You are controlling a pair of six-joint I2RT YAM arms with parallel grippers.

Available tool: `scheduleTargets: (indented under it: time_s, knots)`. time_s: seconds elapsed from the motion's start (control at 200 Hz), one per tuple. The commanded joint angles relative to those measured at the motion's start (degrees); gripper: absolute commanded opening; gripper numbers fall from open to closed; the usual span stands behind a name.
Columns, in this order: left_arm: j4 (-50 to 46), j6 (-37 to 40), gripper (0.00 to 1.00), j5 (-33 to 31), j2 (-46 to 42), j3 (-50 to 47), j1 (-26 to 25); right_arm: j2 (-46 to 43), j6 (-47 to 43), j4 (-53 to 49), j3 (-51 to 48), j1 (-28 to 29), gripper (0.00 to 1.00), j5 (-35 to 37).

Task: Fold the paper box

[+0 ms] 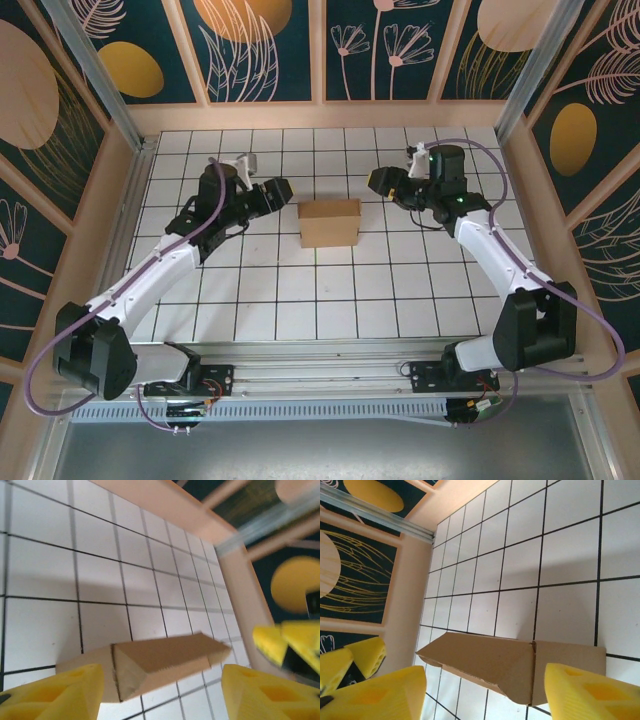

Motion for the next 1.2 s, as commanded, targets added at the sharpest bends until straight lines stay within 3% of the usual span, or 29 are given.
scheduleTargets:
  time_s: [0.0, 0.215, 0.32, 0.481, 0.651, 0.941, 1.116, 1.191]
  knots:
    - [-1.67, -16.13, 0.67, -8.97, 2.66, -0.32, -0.08, 2.53, 7.05, -0.64, 1.95, -0.09, 0.68, -1.07]
    - [3.40, -18.30, 0.71, 5.62, 11.39, -0.57, -0.08, 7.40, 2.71, -5.96, 3.56, 1.91, 0.67, -1.80]
    - [6.76, -17.72, 0.67, 11.10, 14.10, -1.57, -0.37, 9.23, 0.48, -8.26, 4.21, 3.71, 0.60, -0.98]
    - [6.27, -15.28, 0.52, 9.40, 13.64, -1.58, -0.60, 9.64, 0.31, -6.94, 1.00, 4.25, 0.47, 0.79]
    - [4.83, -14.31, 0.33, 8.65, 14.20, -4.37, -0.60, 9.36, 0.24, -4.70, -2.68, 4.38, 0.40, 2.70]
    - [2.62, -12.23, 0.15, 6.53, 14.43, -7.55, -0.67, 7.98, -1.23, -1.41, -8.58, 5.21, 0.30, 7.61]
    - [1.38, -8.09, 0.12, 4.92, 14.10, -9.66, -0.78, 7.39, -4.51, -0.23, -12.88, 6.76, 0.25, 13.49]
    - [1.84, -6.32, 0.17, 5.88, 13.37, -9.70, -0.95, 6.73, -4.47, 0.16, -12.68, 6.70, 0.27, 13.75]
